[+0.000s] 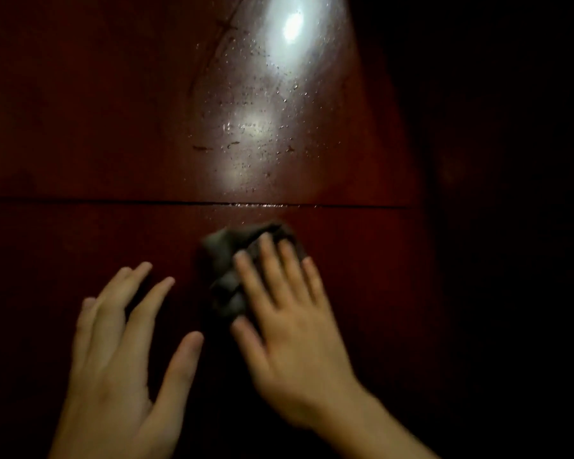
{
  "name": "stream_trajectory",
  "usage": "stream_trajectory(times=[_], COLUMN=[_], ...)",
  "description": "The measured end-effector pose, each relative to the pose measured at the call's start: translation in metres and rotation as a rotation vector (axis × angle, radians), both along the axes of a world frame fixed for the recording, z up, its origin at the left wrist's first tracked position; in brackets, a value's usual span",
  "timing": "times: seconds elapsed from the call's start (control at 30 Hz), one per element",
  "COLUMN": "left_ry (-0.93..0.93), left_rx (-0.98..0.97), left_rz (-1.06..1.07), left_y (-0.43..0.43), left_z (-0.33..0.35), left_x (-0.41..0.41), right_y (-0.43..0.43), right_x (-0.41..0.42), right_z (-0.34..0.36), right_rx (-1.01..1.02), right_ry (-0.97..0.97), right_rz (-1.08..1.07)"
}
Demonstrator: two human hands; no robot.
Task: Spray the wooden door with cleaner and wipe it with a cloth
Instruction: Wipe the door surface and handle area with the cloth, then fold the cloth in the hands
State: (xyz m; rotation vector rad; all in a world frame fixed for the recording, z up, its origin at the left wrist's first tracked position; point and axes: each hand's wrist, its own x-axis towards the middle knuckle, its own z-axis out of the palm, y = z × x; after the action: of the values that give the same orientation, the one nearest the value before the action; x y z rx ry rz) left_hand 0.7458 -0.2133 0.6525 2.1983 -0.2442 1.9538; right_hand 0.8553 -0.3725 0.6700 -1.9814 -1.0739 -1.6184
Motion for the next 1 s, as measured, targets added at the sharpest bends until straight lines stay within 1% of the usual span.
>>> stream_trajectory(times=[0.03, 0.07, 0.1, 0.17, 0.23, 0.27, 0.33, 0.4, 0.43, 0.5, 0.57, 0.63, 0.67, 0.73, 0.77, 0.8, 0.83, 0.9, 0.93, 0.97, 1.0], left_ry=[0.008, 0.012, 0.02, 0.09, 0.186, 0.204, 0.179, 0.163, 0.175, 0.276, 0.41, 0.503, 0.532, 0.544, 0.549, 0.564, 0.583, 0.598, 0.602, 0.593, 0.579], left_rx=[-0.022, -0.075, -0.157, -0.407, -0.654, -0.708, -0.726, -0.757, -0.778, -0.859, -1.008, -1.149, -1.205, -1.34, -1.394, -1.439, -1.476, -1.54, -1.56, -1.591, -1.617], left_rz=[0.005, -0.004, -0.028, -0.114, -0.209, -0.216, -0.185, -0.214, -0.262, -0.424, -0.652, -0.79, -0.821, -0.869, -0.878, -0.866, -0.863, -0.865, -0.851, -0.801, -0.726], left_y=[-0.004, -0.01, -0.018, -0.033, -0.041, -0.044, -0.044, -0.043, -0.04, -0.038, -0.034, -0.023, -0.012, 0.01, 0.02, 0.031, 0.04, 0.053, 0.057, 0.061, 0.066], left_z=[-0.015, -0.03, -0.042, -0.063, -0.075, -0.074, -0.075, -0.079, -0.083, -0.1, -0.125, -0.149, -0.161, -0.189, -0.201, -0.219, -0.235, -0.268, -0.28, -0.296, -0.313], left_x=[-0.005, -0.012, -0.019, -0.033, -0.038, -0.038, -0.038, -0.042, -0.043, -0.056, -0.079, -0.102, -0.112, -0.138, -0.149, -0.164, -0.179, -0.212, -0.225, -0.241, -0.255], right_y=[0.006, 0.008, 0.006, 0.006, 0.01, 0.012, 0.014, 0.01, 0.007, 0.003, 0.002, 0.005, 0.007, 0.017, 0.022, 0.029, 0.038, 0.056, 0.062, 0.069, 0.075], right_x=[-0.011, -0.018, -0.023, -0.033, -0.044, -0.048, -0.058, -0.069, -0.075, -0.092, -0.113, -0.135, -0.147, -0.174, -0.187, -0.203, -0.218, -0.246, -0.255, -0.267, -0.277], right_z=[-0.022, -0.038, -0.046, -0.058, -0.069, -0.074, -0.091, -0.107, -0.115, -0.134, -0.157, -0.182, -0.196, -0.232, -0.248, -0.266, -0.283, -0.317, -0.33, -0.345, -0.359], right_rx=[-0.093, -0.131, -0.122, -0.078, -0.075, -0.082, -0.083, -0.04, 0.002, 0.089, 0.174, 0.289, 0.384, 0.612, 0.69, 0.707, 0.668, 0.532, 0.482, 0.445, 0.428], right_ry=[0.014, 0.058, 0.118, 0.269, 0.378, 0.411, 0.492, 0.633, 0.718, 0.87, 0.98, 1.045, 1.063, 1.11, 1.145, 1.233, 1.372, 1.754, 1.904, 2.009, 2.064], right_rz=[0.075, 0.172, 0.286, 0.503, 0.605, 0.653, 0.794, 0.932, 0.984, 1.058, 1.107, 1.127, 1.099, 0.947, 0.881, 0.842, 0.837, 0.884, 0.917, 0.945, 0.984])
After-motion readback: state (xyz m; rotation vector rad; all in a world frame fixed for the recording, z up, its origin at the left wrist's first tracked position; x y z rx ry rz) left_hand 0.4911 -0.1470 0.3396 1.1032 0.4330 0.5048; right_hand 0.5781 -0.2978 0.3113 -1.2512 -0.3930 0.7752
